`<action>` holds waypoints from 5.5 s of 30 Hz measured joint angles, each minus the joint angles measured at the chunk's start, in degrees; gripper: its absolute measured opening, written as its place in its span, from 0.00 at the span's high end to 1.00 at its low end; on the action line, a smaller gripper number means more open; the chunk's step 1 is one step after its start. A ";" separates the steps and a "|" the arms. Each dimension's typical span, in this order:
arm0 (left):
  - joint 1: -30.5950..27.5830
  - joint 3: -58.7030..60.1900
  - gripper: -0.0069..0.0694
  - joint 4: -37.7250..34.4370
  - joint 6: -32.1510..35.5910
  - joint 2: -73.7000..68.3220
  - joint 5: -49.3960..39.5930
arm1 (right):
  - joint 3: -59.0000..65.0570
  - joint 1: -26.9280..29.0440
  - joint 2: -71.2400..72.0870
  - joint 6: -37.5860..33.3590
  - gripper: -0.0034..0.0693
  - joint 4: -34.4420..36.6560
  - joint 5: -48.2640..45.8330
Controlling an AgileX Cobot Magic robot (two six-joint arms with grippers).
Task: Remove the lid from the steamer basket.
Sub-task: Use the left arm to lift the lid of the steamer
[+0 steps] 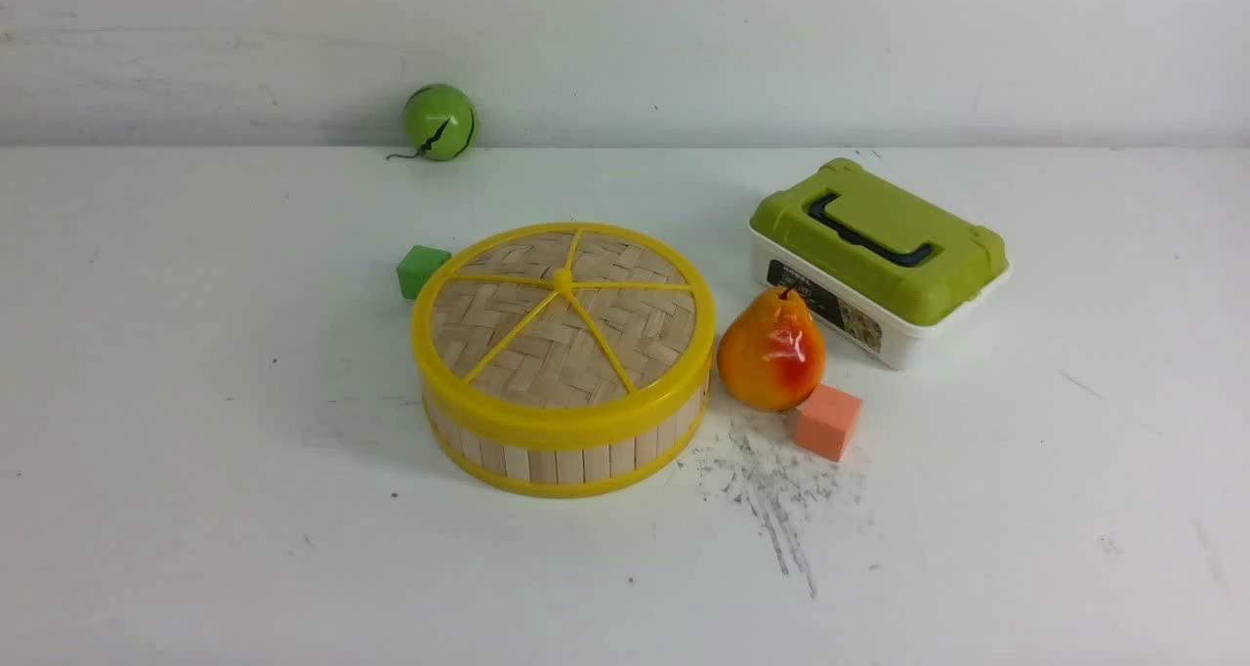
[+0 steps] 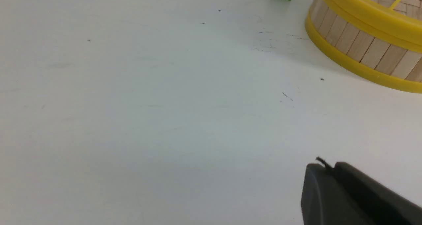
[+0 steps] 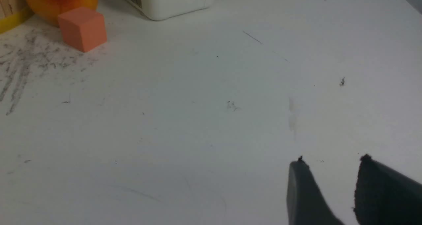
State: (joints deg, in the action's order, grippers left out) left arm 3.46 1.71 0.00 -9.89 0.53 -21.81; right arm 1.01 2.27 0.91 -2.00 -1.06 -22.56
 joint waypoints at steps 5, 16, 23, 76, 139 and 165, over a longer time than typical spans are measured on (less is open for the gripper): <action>0.00 0.00 0.86 0.00 0.00 0.00 0.00 | 0.00 0.00 0.00 0.00 0.62 0.00 0.00; 0.00 0.00 0.86 0.00 0.00 0.00 0.00 | 0.00 0.00 0.00 0.00 0.62 0.00 0.00; 0.00 0.00 0.86 0.00 0.00 0.00 0.00 | 0.00 0.00 0.00 0.00 0.62 0.00 0.00; 0.00 0.00 0.79 0.00 0.00 0.00 0.91 | 0.00 0.00 0.00 0.00 0.62 0.00 0.00; 8.35 -70.93 0.93 -25.73 5.89 -81.84 -43.00 | 0.00 0.00 0.00 0.00 0.62 0.00 0.00; 22.08 -132.09 0.43 4.59 -4.45 -128.65 -49.24 | 0.00 0.00 0.00 0.00 0.62 0.00 0.00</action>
State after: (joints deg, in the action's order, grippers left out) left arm 25.54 -130.38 4.59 -14.35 -128.13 -71.05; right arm 1.01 2.27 0.91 -2.00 -1.06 -22.56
